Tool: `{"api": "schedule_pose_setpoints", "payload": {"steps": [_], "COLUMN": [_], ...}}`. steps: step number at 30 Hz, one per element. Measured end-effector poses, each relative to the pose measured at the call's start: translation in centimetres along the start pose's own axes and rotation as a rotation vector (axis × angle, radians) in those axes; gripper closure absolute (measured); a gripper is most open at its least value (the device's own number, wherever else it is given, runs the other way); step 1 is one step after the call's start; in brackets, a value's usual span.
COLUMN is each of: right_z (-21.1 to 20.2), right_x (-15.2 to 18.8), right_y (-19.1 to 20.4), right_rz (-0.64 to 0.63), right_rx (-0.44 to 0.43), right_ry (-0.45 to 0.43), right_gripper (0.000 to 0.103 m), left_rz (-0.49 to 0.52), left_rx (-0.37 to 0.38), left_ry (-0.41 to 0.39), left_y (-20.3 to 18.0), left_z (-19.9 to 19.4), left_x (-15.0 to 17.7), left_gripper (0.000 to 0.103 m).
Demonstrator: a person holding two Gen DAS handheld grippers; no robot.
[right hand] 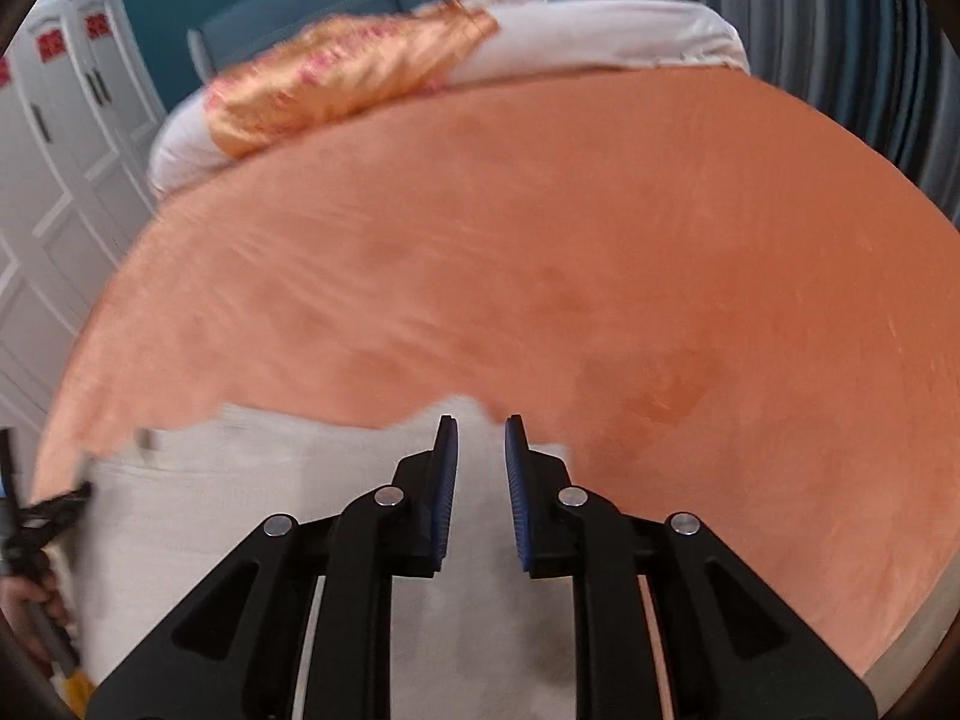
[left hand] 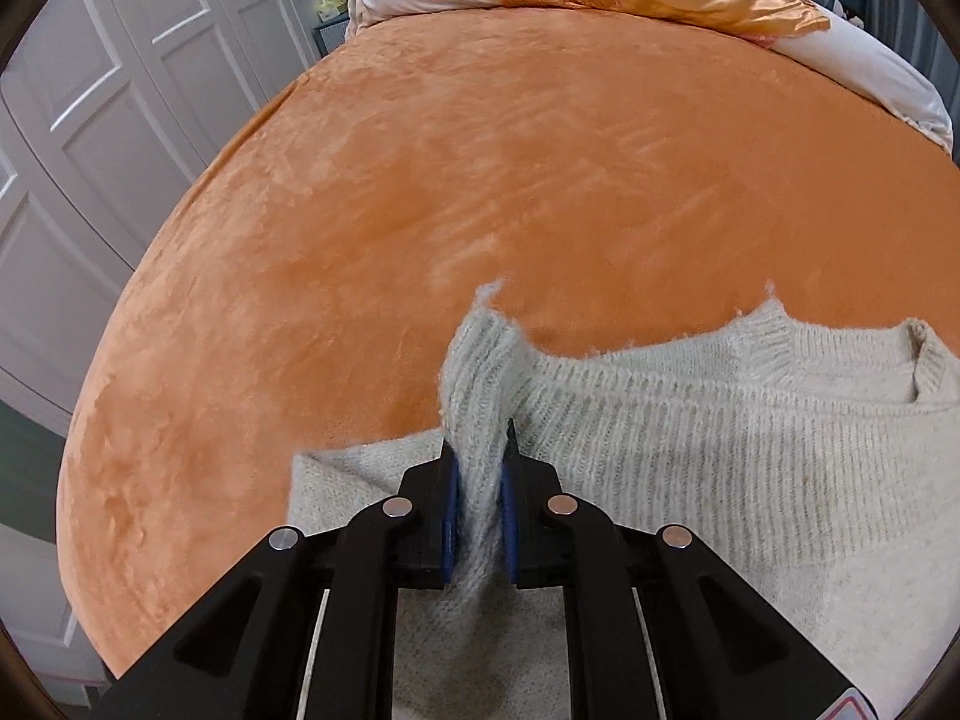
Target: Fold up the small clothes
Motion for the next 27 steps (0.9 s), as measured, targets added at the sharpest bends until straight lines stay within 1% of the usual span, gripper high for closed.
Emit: {"api": "schedule_pose_setpoints", "payload": {"steps": [2, 4, 5, 6, 8, 9, 11, 14, 17, 19, 20, 21, 23, 25, 27], "right_z": [-0.5, 0.1, 0.5, 1.8, 4.3, 4.6, 3.7, 1.7, 2.0, 3.9, 4.4, 3.8, 2.4, 0.3, -1.1], "right_x": [1.5, 4.1, 4.9, 6.4, 8.4, 8.8, 8.2, 7.3, 8.4, 10.1, 10.7, 10.8, 10.3, 10.6, 11.6], "right_y": [2.2, 4.5, 5.0, 5.4, 5.5, 5.4, 6.1, 7.1, 8.2, 8.2, 8.1, 8.3, 9.0, 9.6, 10.5], "right_rz": [-0.054, -0.145, -0.166, -0.194, -0.211, -0.21, -0.216, -0.167, -0.208, -0.233, -0.228, -0.226, -0.225, -0.216, -0.234], "right_rx": [-0.047, -0.07, -0.069, -0.057, -0.016, -0.002, -0.004, -0.104, -0.113, -0.082, -0.073, -0.07, -0.083, -0.149, -0.186], "right_ry": [0.023, 0.08, 0.098, 0.14, 0.229, 0.221, 0.2, 0.188, 0.213, 0.27, 0.272, 0.26, 0.252, 0.244, 0.256], "right_gripper": [0.087, 0.087, 0.087, 0.087, 0.087, 0.087, 0.087, 0.087, 0.087, 0.087, 0.087, 0.087, 0.087, 0.087, 0.087], "left_rz": [0.005, 0.01, 0.011, 0.012, 0.016, 0.017, 0.022, 0.029, 0.029, 0.016, 0.001, -0.018, -0.04, -0.031, -0.011], "left_rx": [-0.006, -0.013, -0.015, -0.016, -0.019, -0.019, -0.021, -0.032, -0.048, -0.044, -0.033, -0.013, 0.014, 0.025, 0.048], "left_ry": [-0.001, 0.0, 0.0, 0.001, 0.0, -0.001, -0.002, -0.005, -0.009, -0.009, -0.012, -0.021, -0.041, -0.07, -0.069], "left_y": [0.1, -0.1, -0.1, 0.0, -0.1, -0.1, -0.1, -0.2, -0.5, -0.6, -0.6, -0.4, -0.2, -0.5, -1.4], "left_z": [0.2, 0.1, 0.1, 0.2, 0.2, 0.2, 0.2, 0.3, 0.2, -0.2, -0.7, -1.4, -3.6, -6.4, -8.5], "left_x": [0.0, 0.1, 0.1, -0.1, 0.0, 0.0, 0.1, 0.1, 0.2, 0.3, 0.4, 0.6, 1.3, 2.7, 4.6], "left_gripper": [0.093, 0.093, 0.093, 0.093, 0.093, 0.093, 0.093, 0.093, 0.093, 0.091, 0.089, 0.082, 0.081, 0.081, 0.081]}}
Point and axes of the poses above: each gripper's, at about its wrist camera, not at the fingertips, and z roughly the way its jaws point, y to its left, x to its underside, the point moved 3 cm from there along z, roughly the way its jaws point, and after that the axes turned 11 degrees about z, right-handed, at the moved point
